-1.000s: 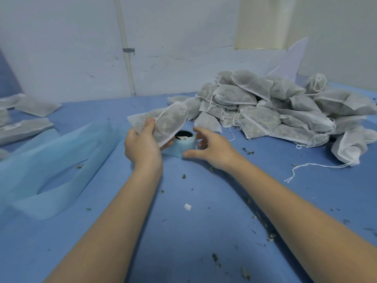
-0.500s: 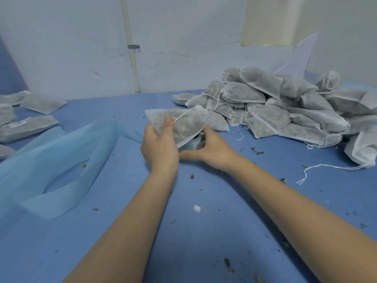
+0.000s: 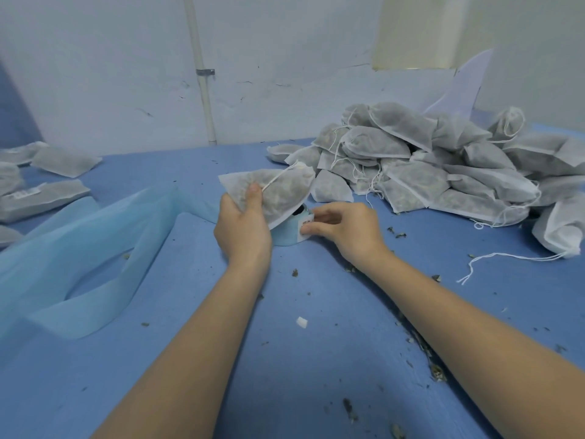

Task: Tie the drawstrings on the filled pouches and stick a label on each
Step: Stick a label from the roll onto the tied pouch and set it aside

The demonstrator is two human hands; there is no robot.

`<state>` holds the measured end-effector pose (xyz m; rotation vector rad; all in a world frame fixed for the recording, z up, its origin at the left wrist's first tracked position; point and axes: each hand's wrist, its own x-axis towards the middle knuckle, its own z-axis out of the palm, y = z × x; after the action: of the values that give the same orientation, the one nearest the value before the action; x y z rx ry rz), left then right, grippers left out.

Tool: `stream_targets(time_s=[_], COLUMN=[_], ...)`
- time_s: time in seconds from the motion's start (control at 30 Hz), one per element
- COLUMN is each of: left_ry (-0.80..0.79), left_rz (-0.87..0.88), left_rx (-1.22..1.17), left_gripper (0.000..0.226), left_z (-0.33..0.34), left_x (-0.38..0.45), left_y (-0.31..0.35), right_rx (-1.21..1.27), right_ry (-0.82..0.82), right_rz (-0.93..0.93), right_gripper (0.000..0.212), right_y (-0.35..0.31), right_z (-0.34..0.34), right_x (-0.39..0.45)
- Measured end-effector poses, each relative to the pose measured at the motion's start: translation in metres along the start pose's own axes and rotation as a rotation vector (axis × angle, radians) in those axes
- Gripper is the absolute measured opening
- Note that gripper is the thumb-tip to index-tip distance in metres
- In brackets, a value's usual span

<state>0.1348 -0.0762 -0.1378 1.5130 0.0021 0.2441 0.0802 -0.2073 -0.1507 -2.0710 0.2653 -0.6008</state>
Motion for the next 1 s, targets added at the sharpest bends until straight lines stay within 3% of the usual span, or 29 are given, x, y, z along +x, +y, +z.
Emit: stream_targets(time_s=[0.07, 0.33, 0.6, 0.77, 0.87, 1.0], left_ry=[-0.003, -0.011, -0.003, -0.041, -0.174, -0.274], left_rz=[-0.004, 0.084, 0.161, 0.404, 0.424, 0.395], left_rx=[0.005, 0.077, 0.055, -0.008, 0.001, -0.071], left_gripper=[0.029, 0.025, 0.028, 0.037, 0.02, 0.017], left_z=[0.0, 0.0, -0.003, -0.004, -0.003, 0.0], left_x=[0.0, -0.004, -0.009, -0.025, -0.032, -0.038], left_y=[0.0, -0.001, 0.001, 0.012, 0.009, 0.01], right_rx=[-0.017, -0.188, -0.218, -0.15, -0.186, -0.236], right_ry=[0.015, 0.072, -0.21, -0.029, 0.083, 0.11], right_rz=[-0.016, -0.013, -0.156, -0.336, -0.397, -0.362], right_gripper=[0.017, 0.028, 0.018, 0.011, 0.011, 0.014], right_y=[0.0, -0.005, -0.036, -0.059, -0.063, -0.059], right_z=[-0.001, 0.002, -0.008, -0.034, -0.043, -0.048], right_x=[0.0, -0.01, -0.04, -0.038, -0.034, -0.031])
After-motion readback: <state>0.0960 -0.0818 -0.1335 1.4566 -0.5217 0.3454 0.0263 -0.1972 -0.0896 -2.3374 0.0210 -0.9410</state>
